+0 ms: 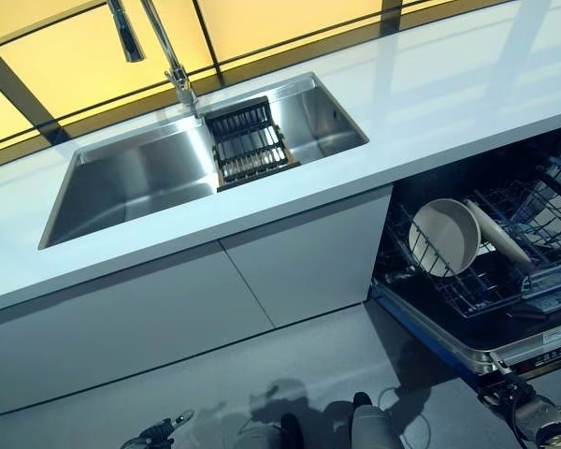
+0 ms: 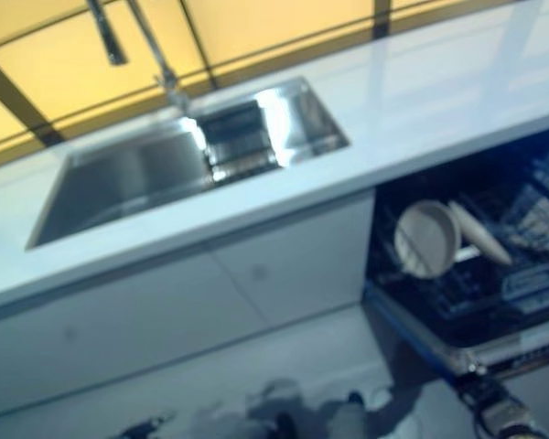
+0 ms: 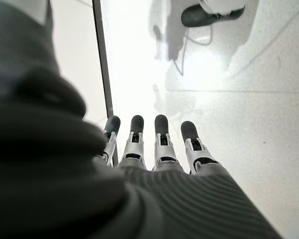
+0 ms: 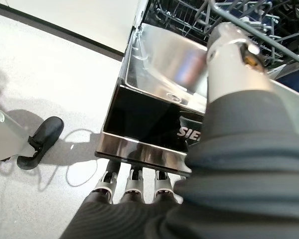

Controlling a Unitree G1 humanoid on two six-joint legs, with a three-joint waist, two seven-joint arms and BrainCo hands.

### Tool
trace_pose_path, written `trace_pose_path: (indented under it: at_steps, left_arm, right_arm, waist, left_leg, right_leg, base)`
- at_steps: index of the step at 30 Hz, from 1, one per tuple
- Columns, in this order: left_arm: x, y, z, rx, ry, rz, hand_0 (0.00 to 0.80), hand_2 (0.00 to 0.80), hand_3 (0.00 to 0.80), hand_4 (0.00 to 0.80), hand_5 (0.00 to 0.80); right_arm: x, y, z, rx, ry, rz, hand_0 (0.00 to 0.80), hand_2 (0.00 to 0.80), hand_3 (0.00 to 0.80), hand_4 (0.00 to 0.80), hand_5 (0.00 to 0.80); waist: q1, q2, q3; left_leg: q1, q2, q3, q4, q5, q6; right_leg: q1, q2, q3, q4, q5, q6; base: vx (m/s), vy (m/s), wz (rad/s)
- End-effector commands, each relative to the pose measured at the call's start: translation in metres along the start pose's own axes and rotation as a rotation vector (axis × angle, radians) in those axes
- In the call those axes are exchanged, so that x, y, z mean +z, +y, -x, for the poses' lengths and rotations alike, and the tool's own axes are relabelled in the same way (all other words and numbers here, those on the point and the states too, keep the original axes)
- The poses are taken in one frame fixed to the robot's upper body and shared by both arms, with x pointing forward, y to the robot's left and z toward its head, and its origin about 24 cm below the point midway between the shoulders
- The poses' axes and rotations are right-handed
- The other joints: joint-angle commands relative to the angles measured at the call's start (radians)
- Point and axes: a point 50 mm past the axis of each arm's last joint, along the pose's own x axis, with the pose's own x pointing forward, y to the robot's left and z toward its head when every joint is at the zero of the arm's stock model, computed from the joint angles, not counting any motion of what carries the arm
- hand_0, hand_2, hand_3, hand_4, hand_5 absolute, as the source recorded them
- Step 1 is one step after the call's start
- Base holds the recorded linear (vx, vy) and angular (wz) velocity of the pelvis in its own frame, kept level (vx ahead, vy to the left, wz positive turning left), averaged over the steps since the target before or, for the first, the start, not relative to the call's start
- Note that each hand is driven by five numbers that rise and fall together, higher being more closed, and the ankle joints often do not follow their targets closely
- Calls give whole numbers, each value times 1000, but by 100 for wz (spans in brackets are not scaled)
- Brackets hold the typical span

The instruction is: Take plates into dishwasher

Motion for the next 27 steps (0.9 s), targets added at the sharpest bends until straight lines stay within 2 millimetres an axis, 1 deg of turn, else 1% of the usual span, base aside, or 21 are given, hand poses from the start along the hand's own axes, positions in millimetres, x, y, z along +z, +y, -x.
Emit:
trace_pose_path:
  at_steps: [1,5,9,14,16,17,18,23,27]
  left_arm:
    - [9,5,1,-5,-28,-48,0,0,0,0,0]
    - [5,10,3,8,-15,-46,0,0,0,0,0]
    - [1,15,4,27,-5,-45,0,0,0,0,0]
    - [-5,21,6,44,13,-47,0,0,0,0,0]
    - [-6,23,6,47,17,-49,0,0,0,0,0]
    - [-8,24,7,52,22,-50,0,0,0,0,0]
    - [-9,25,7,54,24,-50,0,0,0,0,0]
    - [-10,26,8,58,24,-61,0,0,0,0,0]
    - [-8,28,8,61,21,-60,0,0,0,0,0]
  right_arm:
    - [55,177,35,670,-230,-45,0,0,0,0,0]
    - [67,188,46,716,-304,7,0,0,0,0,0]
    - [81,192,57,728,-392,70,0,0,0,0,0]
    - [97,201,72,755,-481,101,0,0,0,0,0]
    - [100,201,74,757,-495,103,0,0,0,0,0]
    - [106,202,78,757,-517,108,0,0,0,0,0]
    - [107,202,79,755,-520,114,0,0,0,0,0]
    - [114,197,80,725,-523,133,0,0,0,0,0]
    - [117,194,81,736,-532,138,0,0,0,0,0]
  waist:
    - [49,-17,-30]
    - [51,-40,-40]
    - [52,-69,-52]
    - [59,-91,-62]
    - [61,-95,-65]
    - [65,-100,-72]
    - [65,-102,-75]
    - [73,-109,-80]
    - [78,-116,-88]
  left_leg:
    - [66,-24,48,65,-105,48]
    - [87,-12,57,51,-104,46]
    - [104,0,63,41,-105,45]
    - [118,6,58,33,-106,45]
    - [122,6,56,30,-107,45]
    - [128,5,52,25,-107,44]
    - [131,5,50,22,-107,44]
    - [144,4,38,8,-100,43]
    - [156,3,25,-19,-85,37]
  right_leg:
    - [82,-14,1,-48,-3,-6]
    - [108,-10,-4,-71,4,0]
    - [130,-2,-8,-88,3,6]
    - [146,6,-11,-90,-2,7]
    - [150,8,-11,-92,-4,7]
    - [158,10,-11,-94,-6,8]
    - [162,11,-11,-96,-7,8]
    - [174,16,-14,-94,-12,6]
    - [187,22,-17,-106,-12,4]
  base:
    - [56,0,-3]
    - [72,-17,-2]
    - [70,-42,-3]
    - [65,-55,1]
    - [69,-39,0]
    - [81,-39,2]
    - [109,-49,4]
    - [52,-32,6]
    - [34,-50,10]
